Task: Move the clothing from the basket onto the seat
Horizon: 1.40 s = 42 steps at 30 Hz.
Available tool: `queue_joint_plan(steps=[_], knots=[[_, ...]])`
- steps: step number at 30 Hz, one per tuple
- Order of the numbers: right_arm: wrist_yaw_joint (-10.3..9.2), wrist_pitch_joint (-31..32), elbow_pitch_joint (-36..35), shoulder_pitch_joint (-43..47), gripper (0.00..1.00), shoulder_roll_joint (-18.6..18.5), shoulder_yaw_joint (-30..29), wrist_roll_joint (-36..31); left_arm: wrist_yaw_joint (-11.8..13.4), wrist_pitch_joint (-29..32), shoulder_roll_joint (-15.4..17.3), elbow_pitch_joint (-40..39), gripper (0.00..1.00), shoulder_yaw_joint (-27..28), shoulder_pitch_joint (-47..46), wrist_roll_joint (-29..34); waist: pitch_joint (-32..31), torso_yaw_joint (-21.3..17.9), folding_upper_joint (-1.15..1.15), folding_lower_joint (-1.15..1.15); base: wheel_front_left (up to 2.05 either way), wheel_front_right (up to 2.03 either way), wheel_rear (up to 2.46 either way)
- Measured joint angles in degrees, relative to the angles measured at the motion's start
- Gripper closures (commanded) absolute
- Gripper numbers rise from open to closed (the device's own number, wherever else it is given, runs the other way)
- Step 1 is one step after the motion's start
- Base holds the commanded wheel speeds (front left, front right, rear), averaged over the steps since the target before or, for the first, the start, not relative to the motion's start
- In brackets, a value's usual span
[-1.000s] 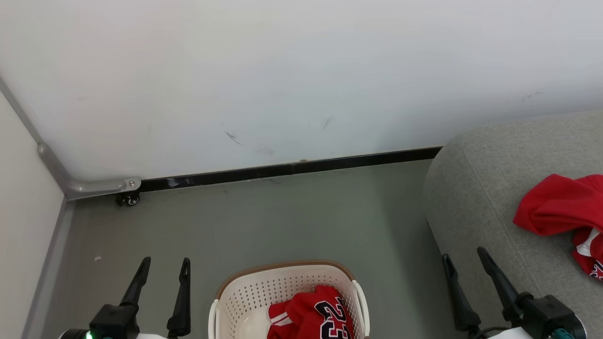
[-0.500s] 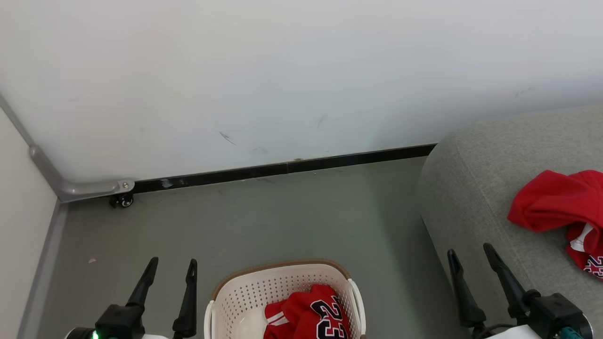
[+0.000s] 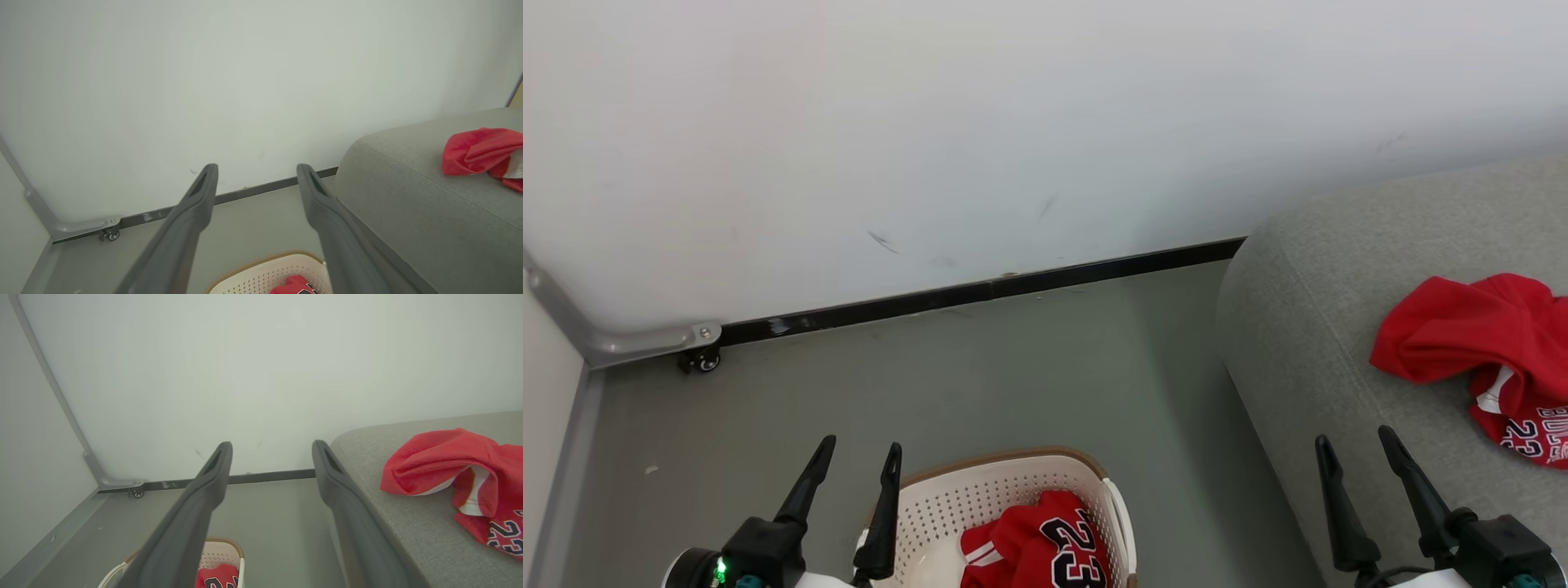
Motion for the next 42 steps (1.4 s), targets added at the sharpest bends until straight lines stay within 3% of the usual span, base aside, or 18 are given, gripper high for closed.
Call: queue_joint_plan(steps=[29,42], knots=[[0.0,0.5,-2.1,0.1,0.0,0.0,1.8,0.0,-1.8,0.0,-0.9,0.5,0.0,-0.2,-1.4,3.0,2.8,-7.7,0.0,0.0,0.0,0.0,0.0],[0.0,0.4,-3.6,-1.8,0.0,0.0,1.6,-0.7,-4.8,0.0,0.2,2.6,0.0,-3.9,-7.0,5.7,6.1,-8.4,0.0,0.0,0.0,0.0,0.0]])
